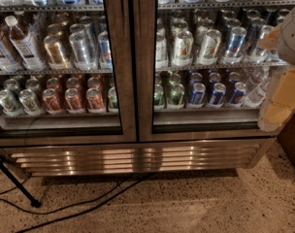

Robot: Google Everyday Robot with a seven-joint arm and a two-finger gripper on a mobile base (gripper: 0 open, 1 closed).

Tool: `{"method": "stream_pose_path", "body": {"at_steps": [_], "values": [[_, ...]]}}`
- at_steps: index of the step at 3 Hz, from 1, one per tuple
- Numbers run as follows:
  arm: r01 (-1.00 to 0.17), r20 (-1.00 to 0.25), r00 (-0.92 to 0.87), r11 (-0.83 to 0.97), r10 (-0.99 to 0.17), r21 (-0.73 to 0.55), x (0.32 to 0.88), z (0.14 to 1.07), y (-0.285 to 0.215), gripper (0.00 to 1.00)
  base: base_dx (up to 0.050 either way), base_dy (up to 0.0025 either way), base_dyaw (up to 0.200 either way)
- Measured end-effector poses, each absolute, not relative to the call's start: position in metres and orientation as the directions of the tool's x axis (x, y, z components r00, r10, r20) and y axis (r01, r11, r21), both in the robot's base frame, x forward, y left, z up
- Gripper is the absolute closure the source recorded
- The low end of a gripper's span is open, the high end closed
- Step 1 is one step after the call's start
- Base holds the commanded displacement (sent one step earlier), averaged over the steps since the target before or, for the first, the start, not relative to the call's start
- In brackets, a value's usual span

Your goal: Open right fridge door

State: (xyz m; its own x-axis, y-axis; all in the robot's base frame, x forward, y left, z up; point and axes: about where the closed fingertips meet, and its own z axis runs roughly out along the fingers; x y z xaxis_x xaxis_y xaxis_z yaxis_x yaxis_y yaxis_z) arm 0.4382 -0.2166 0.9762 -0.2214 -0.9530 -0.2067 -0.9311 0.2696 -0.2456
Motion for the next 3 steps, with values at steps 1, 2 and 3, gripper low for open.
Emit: {"method": "stream_pose_path", "body": {"at_steps": [1,2,3], "values": [[-0.931,-0.207,-0.221,0.270,-0.953,-0.246,0.438,0.976,-0.217,0.00,0.000,0.00000,0.000],[-0.940,-0.320,-0.162,0.245,-0.933,-0.239,0.458,0.974,-0.190,0.00,0.000,0.00000,0.000],[-0.958,-0.524,-0.046,0.187,-0.850,-0.219,0.501,0.974,-0.143,0.00,0.000,0.00000,0.000]]}}
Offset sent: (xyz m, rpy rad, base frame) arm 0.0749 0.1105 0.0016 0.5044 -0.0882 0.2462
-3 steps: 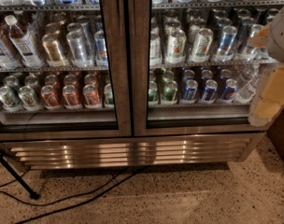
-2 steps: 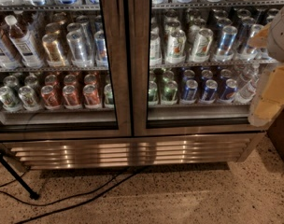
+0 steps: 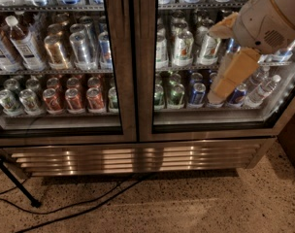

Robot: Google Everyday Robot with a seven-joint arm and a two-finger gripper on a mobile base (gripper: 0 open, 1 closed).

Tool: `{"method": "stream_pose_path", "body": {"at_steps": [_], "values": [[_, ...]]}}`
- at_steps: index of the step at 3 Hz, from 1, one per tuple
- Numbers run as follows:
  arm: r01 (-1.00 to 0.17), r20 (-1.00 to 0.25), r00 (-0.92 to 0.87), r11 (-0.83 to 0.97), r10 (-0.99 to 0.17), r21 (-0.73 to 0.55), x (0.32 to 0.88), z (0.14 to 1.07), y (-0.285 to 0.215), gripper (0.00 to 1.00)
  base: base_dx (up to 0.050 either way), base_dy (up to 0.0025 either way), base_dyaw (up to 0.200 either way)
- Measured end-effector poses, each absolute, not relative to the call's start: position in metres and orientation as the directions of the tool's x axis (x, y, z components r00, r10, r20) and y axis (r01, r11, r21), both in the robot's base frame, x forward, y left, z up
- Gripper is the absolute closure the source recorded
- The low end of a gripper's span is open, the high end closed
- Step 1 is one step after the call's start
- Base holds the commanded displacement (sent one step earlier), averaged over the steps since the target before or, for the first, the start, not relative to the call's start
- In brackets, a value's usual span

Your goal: Open right fridge door

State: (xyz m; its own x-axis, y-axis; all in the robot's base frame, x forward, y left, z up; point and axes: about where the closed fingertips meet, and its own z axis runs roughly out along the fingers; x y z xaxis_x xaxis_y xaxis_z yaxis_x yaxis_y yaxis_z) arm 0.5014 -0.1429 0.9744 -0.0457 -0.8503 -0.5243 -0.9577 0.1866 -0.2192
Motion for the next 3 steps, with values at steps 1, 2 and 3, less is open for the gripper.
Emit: {"method": "stream_pose_path", "body": {"at_steps": [1,2,3], "values": [[-0.975,-0.676,0.032,0.124,-0.736,-0.182,0.522,0.980,-0.104,0.00,0.000,0.00000,0.000],[-0.978,-0.693,0.033,0.121,-0.720,-0.172,0.522,0.982,-0.098,0.00,0.000,0.00000,0.000],[-0.964,-0.715,0.115,0.097,-0.690,-0.248,0.530,0.986,-0.078,0.00,0.000,0.00000,0.000]]}}
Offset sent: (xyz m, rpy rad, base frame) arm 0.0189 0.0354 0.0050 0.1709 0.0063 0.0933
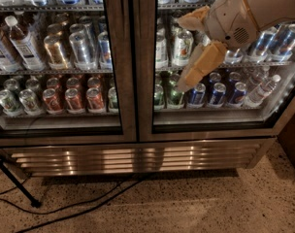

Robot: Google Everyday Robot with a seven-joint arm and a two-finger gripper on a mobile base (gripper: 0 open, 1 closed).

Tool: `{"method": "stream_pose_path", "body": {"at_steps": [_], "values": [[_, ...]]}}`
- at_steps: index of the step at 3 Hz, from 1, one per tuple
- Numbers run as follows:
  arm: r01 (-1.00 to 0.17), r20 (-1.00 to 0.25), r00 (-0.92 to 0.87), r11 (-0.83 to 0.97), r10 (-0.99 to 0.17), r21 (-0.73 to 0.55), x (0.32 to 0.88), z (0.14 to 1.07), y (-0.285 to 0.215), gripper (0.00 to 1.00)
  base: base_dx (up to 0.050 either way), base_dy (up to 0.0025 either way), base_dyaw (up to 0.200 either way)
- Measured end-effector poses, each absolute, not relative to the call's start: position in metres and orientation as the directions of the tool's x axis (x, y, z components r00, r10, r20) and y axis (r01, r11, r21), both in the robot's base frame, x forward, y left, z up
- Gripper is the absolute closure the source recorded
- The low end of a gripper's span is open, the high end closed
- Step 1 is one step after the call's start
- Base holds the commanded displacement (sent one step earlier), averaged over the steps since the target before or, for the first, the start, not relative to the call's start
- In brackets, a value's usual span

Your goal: Open right fridge door

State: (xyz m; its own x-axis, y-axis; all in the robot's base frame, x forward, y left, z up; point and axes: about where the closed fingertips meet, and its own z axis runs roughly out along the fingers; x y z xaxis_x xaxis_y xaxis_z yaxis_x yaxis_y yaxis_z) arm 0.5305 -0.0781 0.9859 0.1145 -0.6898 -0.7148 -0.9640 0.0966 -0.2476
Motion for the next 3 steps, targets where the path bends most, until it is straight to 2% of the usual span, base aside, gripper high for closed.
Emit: {"method": "stream_pose_path", "body": {"at_steps": [1,3], "values": [[-0.927,-0.755,0.212,0.116,-0.620,-0.356,0.557,1.002,-0.059,0.00,0.000,0.00000,0.000],[-0.884,-0.782,0.301,0.147,-0.546,-0.443,0.583,1.015,-0.045,0.00,0.000,0.00000,0.000]]}}
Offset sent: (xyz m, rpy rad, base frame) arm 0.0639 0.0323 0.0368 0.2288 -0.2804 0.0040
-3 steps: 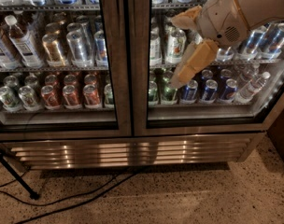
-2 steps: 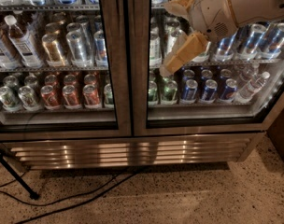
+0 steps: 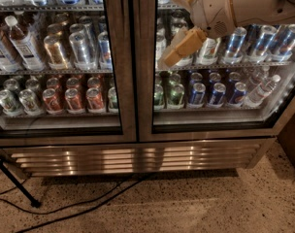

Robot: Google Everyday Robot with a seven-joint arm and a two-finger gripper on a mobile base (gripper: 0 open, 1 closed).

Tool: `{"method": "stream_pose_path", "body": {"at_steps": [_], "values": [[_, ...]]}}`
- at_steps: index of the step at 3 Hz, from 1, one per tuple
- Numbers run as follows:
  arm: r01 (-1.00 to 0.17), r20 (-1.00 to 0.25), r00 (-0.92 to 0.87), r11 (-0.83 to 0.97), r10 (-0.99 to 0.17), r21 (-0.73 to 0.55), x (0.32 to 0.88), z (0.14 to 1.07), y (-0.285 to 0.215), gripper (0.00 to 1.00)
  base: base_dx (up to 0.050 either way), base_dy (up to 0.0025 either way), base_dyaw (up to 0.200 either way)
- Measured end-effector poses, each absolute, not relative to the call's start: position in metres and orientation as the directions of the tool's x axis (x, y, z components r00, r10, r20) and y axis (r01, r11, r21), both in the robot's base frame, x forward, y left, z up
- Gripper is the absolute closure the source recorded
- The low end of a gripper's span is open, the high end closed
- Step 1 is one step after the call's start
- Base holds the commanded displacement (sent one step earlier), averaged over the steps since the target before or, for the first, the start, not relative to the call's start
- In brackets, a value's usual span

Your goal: Open right fridge door

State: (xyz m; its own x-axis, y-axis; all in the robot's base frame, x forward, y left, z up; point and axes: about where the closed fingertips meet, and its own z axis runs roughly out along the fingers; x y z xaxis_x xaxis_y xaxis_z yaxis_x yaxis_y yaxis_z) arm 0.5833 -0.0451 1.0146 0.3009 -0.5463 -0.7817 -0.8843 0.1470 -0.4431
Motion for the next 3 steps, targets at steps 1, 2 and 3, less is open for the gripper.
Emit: {"method": "stream_pose_path", "body": {"at_steps": [1,2,3], "values": [[-0.884,-0.780,0.303,0.145,-0.547,-0.445,0.584,1.014,-0.044,0.00,0.000,0.00000,0.000],[-0.868,-0.772,0.350,0.127,-0.531,-0.481,0.598,1.014,-0.031,0.00,0.000,0.00000,0.000],[-0.851,-0.765,0.378,0.128,-0.522,-0.509,0.611,1.014,-0.025,0.00,0.000,0.00000,0.000]]}}
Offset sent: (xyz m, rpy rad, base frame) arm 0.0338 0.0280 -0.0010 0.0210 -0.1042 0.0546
